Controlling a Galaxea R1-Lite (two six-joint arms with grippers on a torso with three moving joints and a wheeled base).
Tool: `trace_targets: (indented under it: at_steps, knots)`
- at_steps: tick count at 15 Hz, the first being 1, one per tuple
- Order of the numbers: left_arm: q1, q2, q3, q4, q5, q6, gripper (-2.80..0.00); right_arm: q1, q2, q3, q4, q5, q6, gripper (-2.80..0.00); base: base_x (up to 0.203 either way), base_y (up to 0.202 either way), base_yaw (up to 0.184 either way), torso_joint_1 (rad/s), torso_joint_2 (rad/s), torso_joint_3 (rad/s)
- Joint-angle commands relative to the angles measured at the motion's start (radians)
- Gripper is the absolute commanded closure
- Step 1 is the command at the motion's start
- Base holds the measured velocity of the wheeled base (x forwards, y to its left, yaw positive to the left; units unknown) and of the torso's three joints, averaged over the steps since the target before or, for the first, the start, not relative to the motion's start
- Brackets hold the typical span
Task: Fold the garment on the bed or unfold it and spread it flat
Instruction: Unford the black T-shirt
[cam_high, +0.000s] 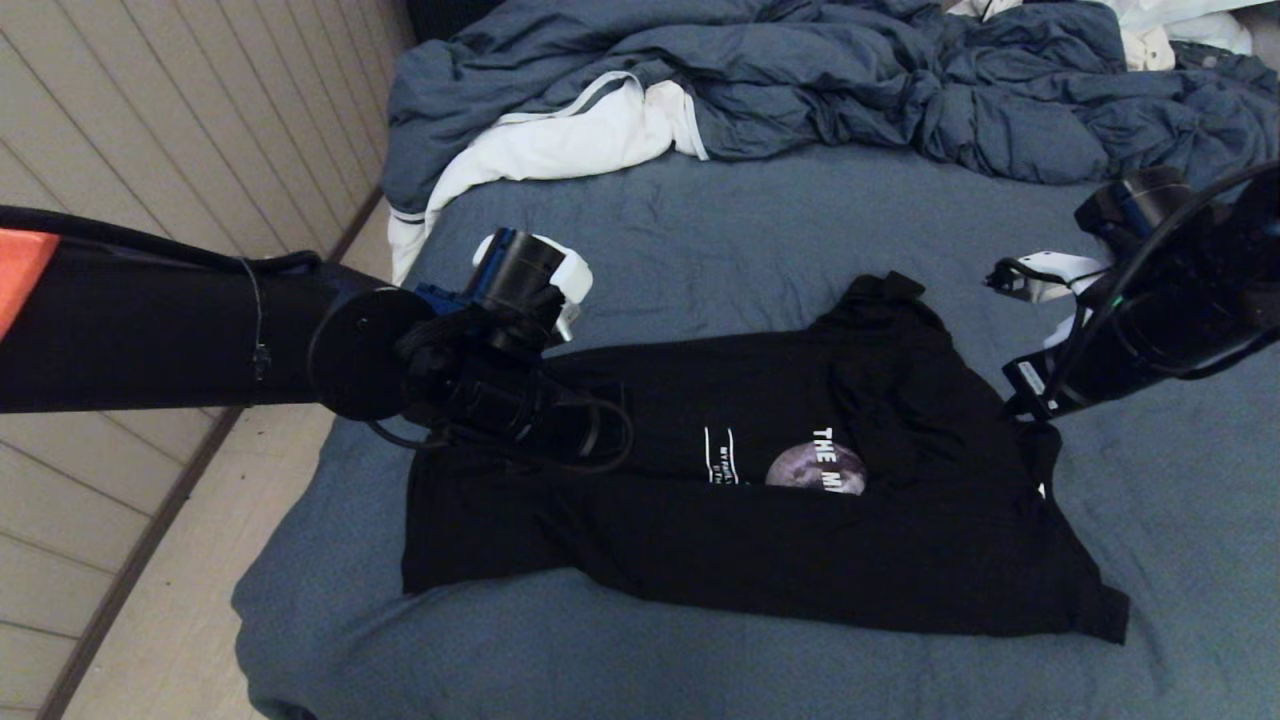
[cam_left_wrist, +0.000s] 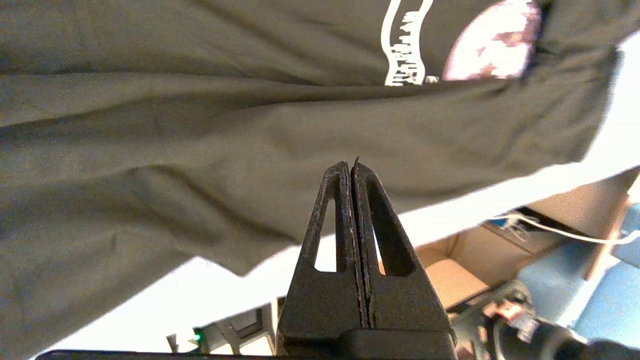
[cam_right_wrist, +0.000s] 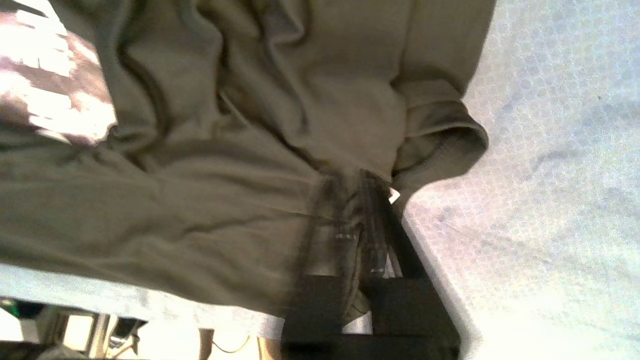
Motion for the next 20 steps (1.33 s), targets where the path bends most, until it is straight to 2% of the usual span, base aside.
trace_targets:
  at_steps: [1,3,7,13,15,20]
  knots:
    - [-0.004,0.044,-0.002,-0.002,0.004,-0.004,0.00,-0.003,0.022,0.019,0.000,-0.004,-0.014,-2.80,0.000,0.000,0.000,0.000,0.00,0.000]
    - [-0.005,0.064,-0.005,-0.003,0.004,-0.009,0.00,-0.011,0.041,0.029,0.000,-0.004,-0.056,-2.80,0.000,0.000,0.000,0.000,0.00,0.000]
    - [-0.005,0.079,-0.010,-0.006,0.004,-0.020,0.00,-0.006,0.101,0.008,-0.025,-0.001,-0.050,-2.80,0.000,0.000,0.000,0.000,0.00,0.000]
    - [-0.005,0.083,-0.013,-0.027,0.010,-0.029,0.00,0.007,0.194,0.009,-0.323,-0.002,0.117,-2.80,0.000,0.000,0.000,0.000,0.00,0.000]
    - [-0.005,0.085,-0.013,-0.032,0.010,-0.035,0.00,0.020,0.216,0.000,-0.360,-0.001,0.164,-2.80,0.000,0.000,0.000,0.000,0.00,0.000]
    - [-0.005,0.083,-0.013,-0.038,0.012,-0.037,0.00,0.031,0.245,-0.020,-0.372,0.001,0.197,-2.80,0.000,0.000,0.000,0.000,0.00,0.000]
